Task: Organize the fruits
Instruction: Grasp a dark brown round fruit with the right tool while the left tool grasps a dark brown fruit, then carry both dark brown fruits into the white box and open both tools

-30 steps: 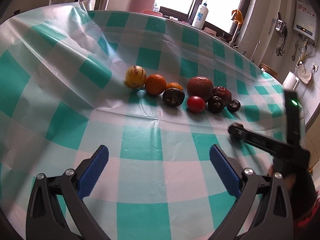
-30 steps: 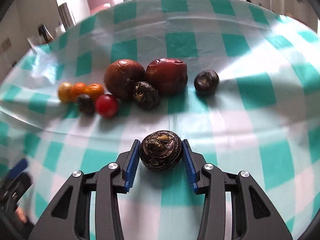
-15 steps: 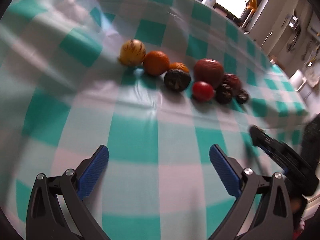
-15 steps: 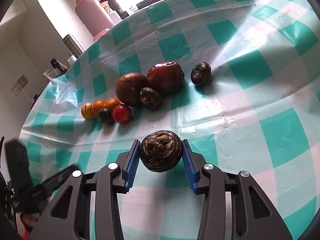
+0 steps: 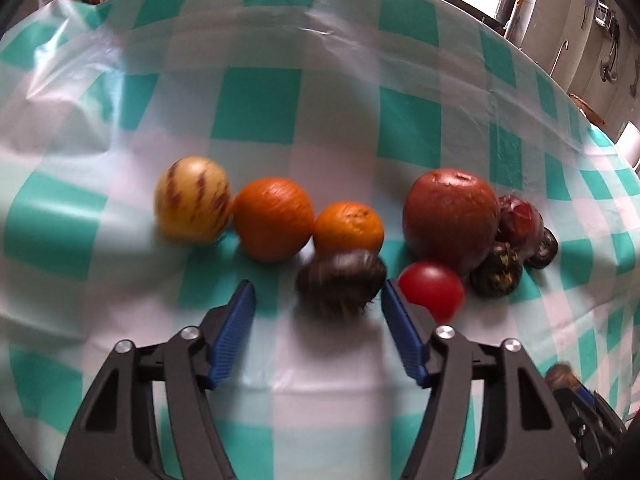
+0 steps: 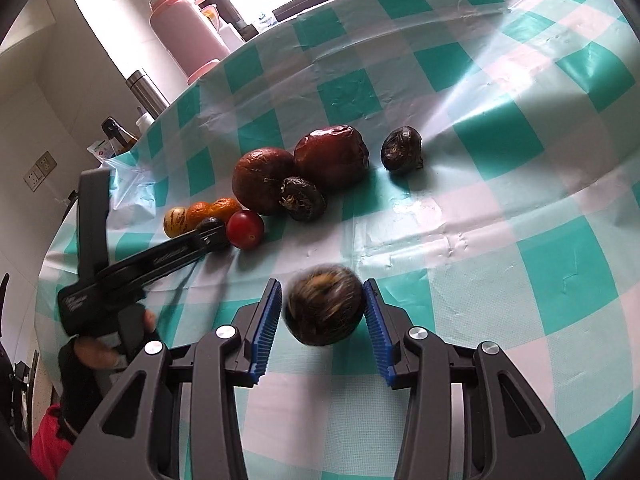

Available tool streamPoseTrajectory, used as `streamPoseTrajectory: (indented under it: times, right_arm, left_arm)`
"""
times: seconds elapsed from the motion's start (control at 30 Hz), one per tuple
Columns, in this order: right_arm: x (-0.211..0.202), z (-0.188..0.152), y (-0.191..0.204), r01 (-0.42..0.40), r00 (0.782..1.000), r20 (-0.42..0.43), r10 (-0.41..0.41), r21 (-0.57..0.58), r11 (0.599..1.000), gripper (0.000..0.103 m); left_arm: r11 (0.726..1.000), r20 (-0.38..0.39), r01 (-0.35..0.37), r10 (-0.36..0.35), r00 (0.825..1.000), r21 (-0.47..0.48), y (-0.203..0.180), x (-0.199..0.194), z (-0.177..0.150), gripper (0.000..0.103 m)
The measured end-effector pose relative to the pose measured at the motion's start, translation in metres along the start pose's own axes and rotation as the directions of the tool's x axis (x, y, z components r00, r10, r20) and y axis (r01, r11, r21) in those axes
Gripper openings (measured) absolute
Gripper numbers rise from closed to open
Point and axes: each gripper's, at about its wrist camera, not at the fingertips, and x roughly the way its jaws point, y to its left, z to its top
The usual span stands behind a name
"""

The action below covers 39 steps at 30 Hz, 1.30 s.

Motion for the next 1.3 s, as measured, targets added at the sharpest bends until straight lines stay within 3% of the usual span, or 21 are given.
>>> streamPoseTrajectory:
  times: [0.07, 0.3, 0.5, 0.67, 0.83, 0.9, 1.0, 1.07, 1.3]
  right_arm:
    - [-0.001, 0.0, -0.001, -0.003, 1.0, 0.005, 0.003, 0.003, 1.0, 0.043]
    - [-0.001, 0.0, -0.001, -0.001, 1.0, 0.004, 0.001, 0.003, 1.0, 0.043]
    - [0.003, -0.002, 0.004, 0.014, 1.0, -0.026, -0.014, -0.022, 1.0, 0.045]
    - [0.016, -0.005, 0.028, 0.121, 0.989, -0.072, -0.133, -0.154, 0.981, 0.054]
    - [0.033, -0.012, 0.058, 0.286, 0.944, -0.063, -0.323, -0.328, 0.9, 0.055]
    - [0.035, -0.014, 0.062, 0.309, 0.936, -0.049, -0.347, -0.356, 0.882, 0.043]
    - [0.032, -0.019, 0.067, 0.357, 0.92, -0.014, -0.391, -0.381, 0.853, 0.042]
    - [0.019, -0.024, 0.07, 0.346, 0.931, 0.023, -0.363, -0.367, 0.864, 0.042]
    - [-0.015, -0.046, 0.075, 0.252, 0.966, 0.026, -0.256, -0.289, 0.924, 0.042]
  left_arm:
    - [0.999, 0.008, 0.047, -0.047, 0.999, 0.015, -0.002, -0.001, -0.003, 0.041]
    - [0.996, 0.097, 0.086, -0.087, 0.992, 0.01, 0.012, -0.044, -0.033, 0.04]
    - [0.989, 0.139, 0.136, -0.127, 0.982, -0.059, 0.038, -0.081, -0.068, 0.04]
    - [0.988, 0.167, 0.131, -0.117, 0.979, -0.079, 0.055, -0.098, -0.079, 0.04]
    - [0.985, 0.153, 0.155, -0.142, 0.978, -0.075, 0.056, -0.098, -0.081, 0.04]
    - [0.986, 0.159, 0.152, -0.141, 0.977, -0.064, 0.054, -0.1, -0.082, 0.04]
    - [0.988, 0.171, 0.149, -0.139, 0.975, -0.046, 0.05, -0.102, -0.083, 0.04]
    - [0.988, 0.171, 0.151, -0.142, 0.975, -0.037, 0.048, -0.102, -0.083, 0.04]
    - [0.988, 0.188, 0.156, -0.154, 0.97, 0.001, 0.04, -0.108, -0.086, 0.04]
